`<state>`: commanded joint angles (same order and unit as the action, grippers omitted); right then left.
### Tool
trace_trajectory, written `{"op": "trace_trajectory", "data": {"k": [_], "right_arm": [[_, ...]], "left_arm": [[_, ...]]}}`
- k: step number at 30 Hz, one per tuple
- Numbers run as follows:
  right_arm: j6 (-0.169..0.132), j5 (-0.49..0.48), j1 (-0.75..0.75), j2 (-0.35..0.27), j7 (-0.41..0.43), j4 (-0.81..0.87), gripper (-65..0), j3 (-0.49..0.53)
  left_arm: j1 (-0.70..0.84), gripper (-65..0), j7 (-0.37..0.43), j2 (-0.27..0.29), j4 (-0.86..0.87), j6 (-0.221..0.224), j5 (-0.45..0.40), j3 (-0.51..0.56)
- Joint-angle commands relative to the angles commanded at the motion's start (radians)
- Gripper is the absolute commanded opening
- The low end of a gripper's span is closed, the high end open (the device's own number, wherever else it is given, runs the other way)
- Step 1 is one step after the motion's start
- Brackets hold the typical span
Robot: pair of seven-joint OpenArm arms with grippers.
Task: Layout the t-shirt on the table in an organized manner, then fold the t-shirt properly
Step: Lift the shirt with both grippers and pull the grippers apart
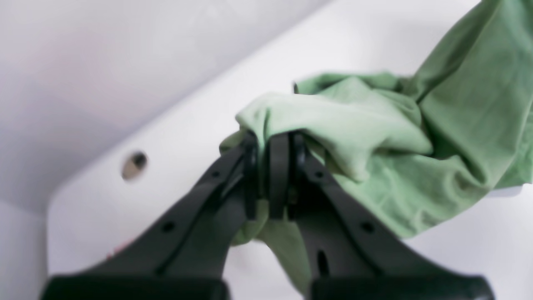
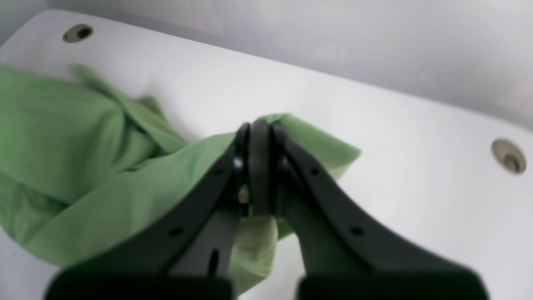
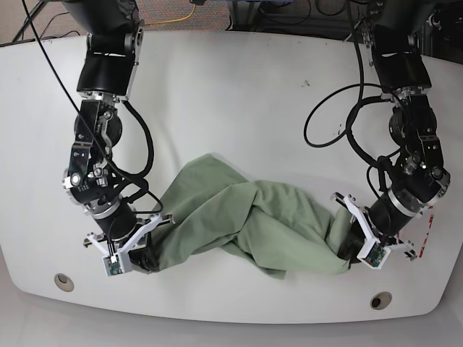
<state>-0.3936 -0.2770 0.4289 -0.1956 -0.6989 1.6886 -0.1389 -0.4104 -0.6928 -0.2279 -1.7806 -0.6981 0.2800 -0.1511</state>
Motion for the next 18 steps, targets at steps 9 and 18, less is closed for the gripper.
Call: {"op": "trace_trajectory", "data": {"k": [9, 18], "right_arm": [[0.000, -0.005, 0.143, -0.071, -0.003, -0.025, -65.0, 0.002], [0.000, -0.006, 0.236, -0.143, -0.003, -0.084, -65.0, 0.002]], "left_arm": [[-0.152, -64.7, -0.002, -0.025, 0.005, 0.000, -0.003, -0.071], [-0.262, -64.7, -0.054, -0.026, 0.044, 0.000, -0.002, -0.157]]}}
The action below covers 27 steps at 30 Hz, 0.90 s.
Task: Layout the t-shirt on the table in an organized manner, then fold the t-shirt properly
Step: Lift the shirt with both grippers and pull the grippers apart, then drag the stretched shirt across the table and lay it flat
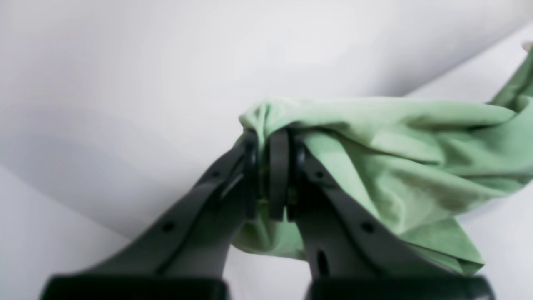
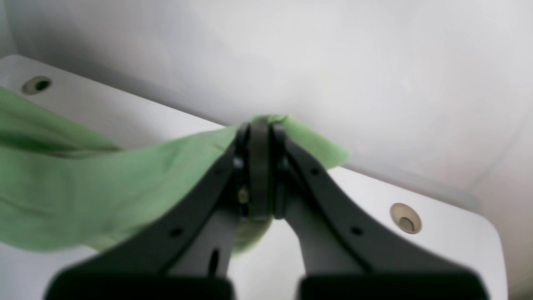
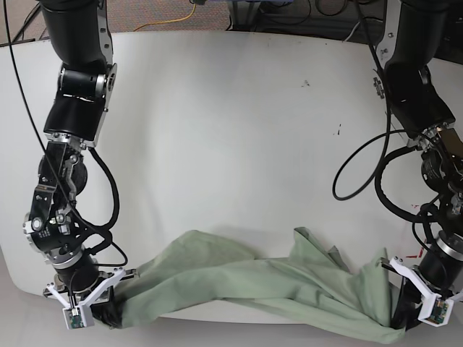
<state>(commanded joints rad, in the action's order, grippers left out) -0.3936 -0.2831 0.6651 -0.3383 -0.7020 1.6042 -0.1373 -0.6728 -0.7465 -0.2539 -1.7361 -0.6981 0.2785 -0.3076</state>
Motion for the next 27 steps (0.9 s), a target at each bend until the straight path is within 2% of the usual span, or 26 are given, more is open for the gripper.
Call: {"op": "trace_trajectory", "data": {"k": [19, 22, 27], "right_arm": [[0.000, 0.002, 0.023, -0.060, -0.002, 0.000, -65.0, -0.005], [0.000, 0.002, 0.008, -0.075, -0.031, 0.005, -65.0, -0.006], [0.000, 0.000, -0.052, -0.071, -0.078, 0.035, -65.0, -0.048]], "left_arm": [[-0.014, -64.6, -0.002, 0.009, 0.034, 0.000, 0.003, -0.003], [0.000, -64.6, -0.003, 0.032, 0.048, 0.000, 0.002, -0.006], [0.098, -64.6, -0.026, 0.032, 0.043, 0.000, 0.005, -0.008]]}}
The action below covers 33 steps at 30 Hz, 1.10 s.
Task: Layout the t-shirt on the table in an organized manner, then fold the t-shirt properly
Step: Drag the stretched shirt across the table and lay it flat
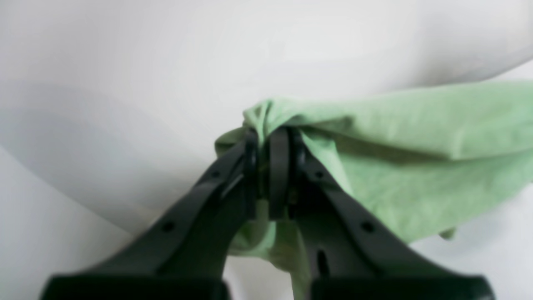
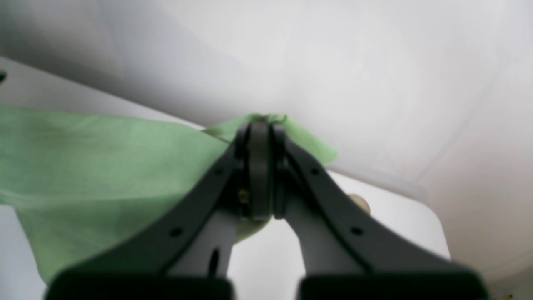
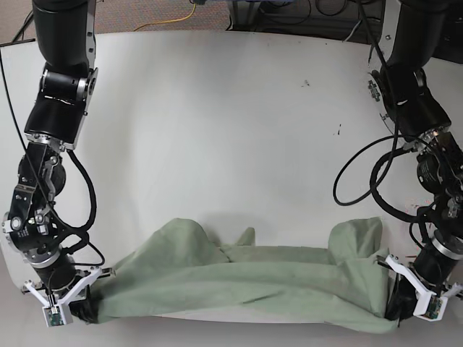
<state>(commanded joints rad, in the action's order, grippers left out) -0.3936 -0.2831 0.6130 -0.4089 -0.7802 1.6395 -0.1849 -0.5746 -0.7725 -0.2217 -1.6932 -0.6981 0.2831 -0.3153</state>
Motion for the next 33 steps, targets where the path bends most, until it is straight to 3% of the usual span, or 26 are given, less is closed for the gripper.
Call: {"op": "trace_trajectory", "data": {"k": [11, 14, 27, 33], "right_arm": [[-0.002, 0.000, -0.209, 0.023, -0.080, 0.124, -65.0, -0.083], [-0.002, 0.000, -0.296, 0.055, -0.094, 0.166, -65.0, -0.104], [0.000, 0.000, -0.626, 0.167, -0.097, 0.316, -65.0, -0.127], [0.002, 0.000, -0.709, 0.183, -0.097, 0.327, -65.0, -0.127]], "left_arm": [[0.262, -64.6, -0.046, -0.003, -0.086, 0.000, 0.003, -0.071], [0.348, -64.6, -0.072, -0.005, -0.121, 0.000, 0.008, -0.095], [0.661, -64.6, -0.124, -0.008, -0.175, 0.000, 0.051, -0.126], [0.776, -64.6, -0.124, -0.026, -0.175, 0.000, 0.051, -0.127]]}}
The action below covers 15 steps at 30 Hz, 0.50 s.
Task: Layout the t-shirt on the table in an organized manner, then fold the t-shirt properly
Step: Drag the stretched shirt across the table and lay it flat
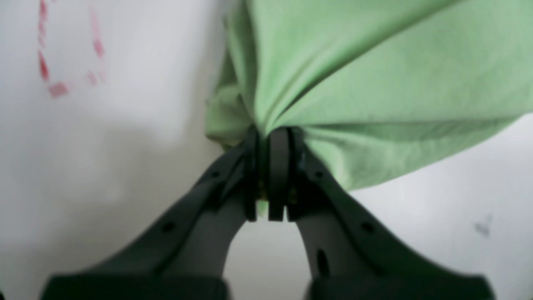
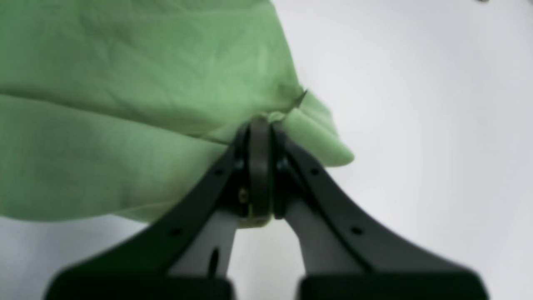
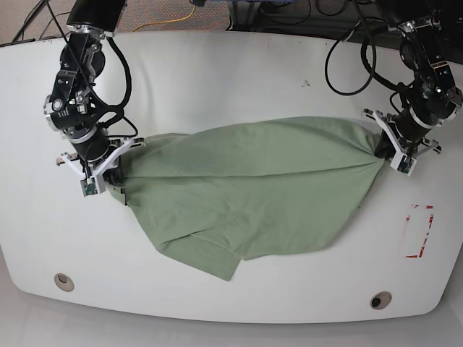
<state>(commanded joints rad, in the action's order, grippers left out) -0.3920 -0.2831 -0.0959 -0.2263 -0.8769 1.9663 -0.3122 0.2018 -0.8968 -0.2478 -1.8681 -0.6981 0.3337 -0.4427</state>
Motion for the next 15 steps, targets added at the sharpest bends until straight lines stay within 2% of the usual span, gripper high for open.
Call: {"op": "trace_trajectory", "data": {"k": [4, 9, 15], "right_arm": [[0.000, 0.000, -0.038, 0.000, 0.000, 0.000, -65.0, 0.000], [0.000, 0.005, -0.087, -0.003, 0.000, 0.000, -65.0, 0.000], [0.000, 0.008, -0.118, -0.002, 0.000, -0.005, -64.8, 0.000]], "left_arm": [[0.057, -64.6, 0.000, -0.003, 0.000, 0.000, 0.000, 0.000], [0.130, -64.4, 0.000, -0.046, 0.002, 0.000, 0.000, 0.002], [0.167, -64.4, 0.000, -0.052, 0.003, 0.000, 0.000, 0.002]]}}
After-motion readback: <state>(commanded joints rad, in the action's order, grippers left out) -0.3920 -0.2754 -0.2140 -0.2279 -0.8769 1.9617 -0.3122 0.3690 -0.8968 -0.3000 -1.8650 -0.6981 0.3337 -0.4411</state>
